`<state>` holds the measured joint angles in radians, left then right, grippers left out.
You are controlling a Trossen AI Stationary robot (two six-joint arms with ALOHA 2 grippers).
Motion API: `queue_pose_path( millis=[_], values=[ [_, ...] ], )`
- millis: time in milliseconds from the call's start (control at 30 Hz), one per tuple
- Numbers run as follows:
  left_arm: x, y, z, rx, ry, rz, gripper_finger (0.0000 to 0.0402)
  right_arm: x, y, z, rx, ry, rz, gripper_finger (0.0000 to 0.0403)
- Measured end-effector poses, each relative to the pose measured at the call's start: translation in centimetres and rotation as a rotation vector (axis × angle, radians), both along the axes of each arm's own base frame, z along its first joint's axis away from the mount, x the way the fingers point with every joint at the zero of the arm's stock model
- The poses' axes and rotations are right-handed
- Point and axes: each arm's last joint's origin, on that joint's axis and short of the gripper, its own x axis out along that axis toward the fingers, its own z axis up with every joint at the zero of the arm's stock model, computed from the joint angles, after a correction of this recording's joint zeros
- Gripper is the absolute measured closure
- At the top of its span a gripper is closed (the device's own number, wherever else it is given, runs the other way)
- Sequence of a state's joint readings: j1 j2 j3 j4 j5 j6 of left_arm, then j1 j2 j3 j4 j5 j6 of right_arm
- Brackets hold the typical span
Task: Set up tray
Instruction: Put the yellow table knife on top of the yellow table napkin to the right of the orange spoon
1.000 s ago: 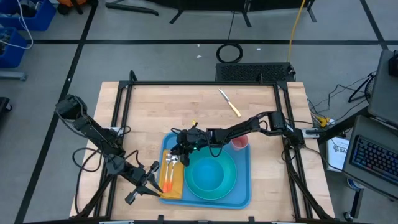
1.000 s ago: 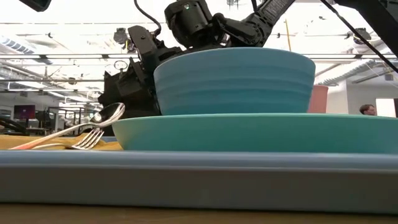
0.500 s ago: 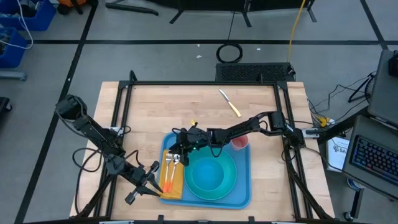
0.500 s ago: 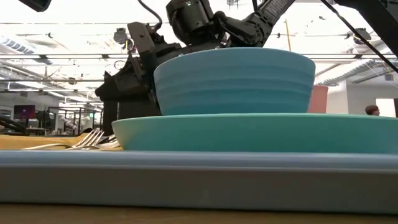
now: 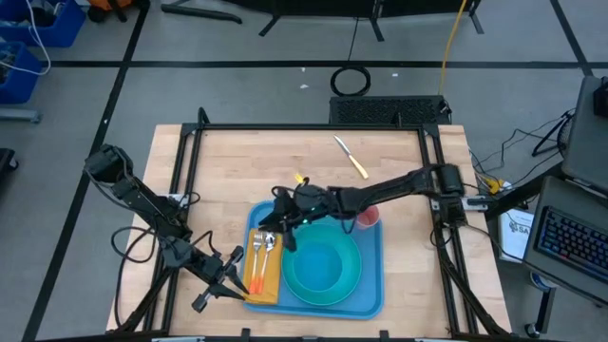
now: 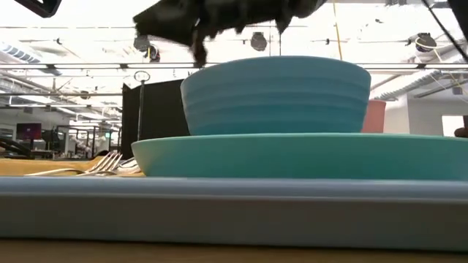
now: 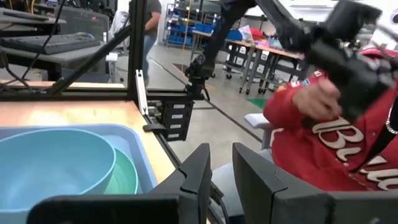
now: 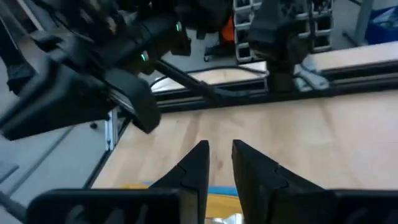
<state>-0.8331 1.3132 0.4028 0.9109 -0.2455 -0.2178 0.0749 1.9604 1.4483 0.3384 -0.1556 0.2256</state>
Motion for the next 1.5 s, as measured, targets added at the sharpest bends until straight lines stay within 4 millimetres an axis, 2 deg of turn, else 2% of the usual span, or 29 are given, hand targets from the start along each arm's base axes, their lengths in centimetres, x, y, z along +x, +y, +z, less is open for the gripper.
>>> queue_pose_path(
  millis=[100,200,367,467,633,733,867,967,1200,1400,1500],
  values=[
    [0.0,0.0,0.0,-0.003,0.004,0.006,0.033,-2.1,-1.2,3.7,-0.046,0.009,-0.072,0.0352],
    [0.0,0.0,0.0,-0.002,0.005,0.019,0.033,-4.9,-3.6,6.9,-0.091,0.069,-0.219,0.0362],
    [0.0,0.1,0.0,-0.003,0.005,0.025,0.033,-9.6,-8.3,9.2,-0.101,0.265,-0.402,0.0378],
    [0.1,0.1,0.0,-0.003,0.004,0.041,0.033,-12.1,-11.5,9.5,-0.031,0.376,-0.509,0.0382],
    [0.1,0.1,0.0,-0.003,0.005,0.046,0.033,-15.0,-16.6,7.8,0.099,0.584,-0.591,0.0374],
    [0.1,0.1,0.0,-0.003,0.005,0.046,0.033,-16.3,-19.0,7.1,0.121,0.652,-0.653,0.0362],
    [0.1,0.1,-0.1,0.003,0.013,0.046,0.033,-17.9,-21.8,5.8,0.194,0.74,-0.659,0.0331],
    [0.1,0.1,-0.2,0.009,0.018,0.046,0.033,-18.6,-23.6,4.1,0.254,0.823,-0.652,0.0299],
    [0.1,0.1,-0.3,0.004,0.028,0.045,0.033,-18.3,-26.1,-0.2,0.273,0.974,-0.637,0.0239],
    [0.1,0.1,-0.3,0.003,0.029,0.045,0.033,-18.2,-27.1,-3.8,0.291,1.134,-0.617,0.023],
    [0.1,0.1,-0.3,0.003,0.03,0.045,0.033,-18.5,-27.2,-4.8,0.254,1.231,-0.637,0.0229]
  ],
)
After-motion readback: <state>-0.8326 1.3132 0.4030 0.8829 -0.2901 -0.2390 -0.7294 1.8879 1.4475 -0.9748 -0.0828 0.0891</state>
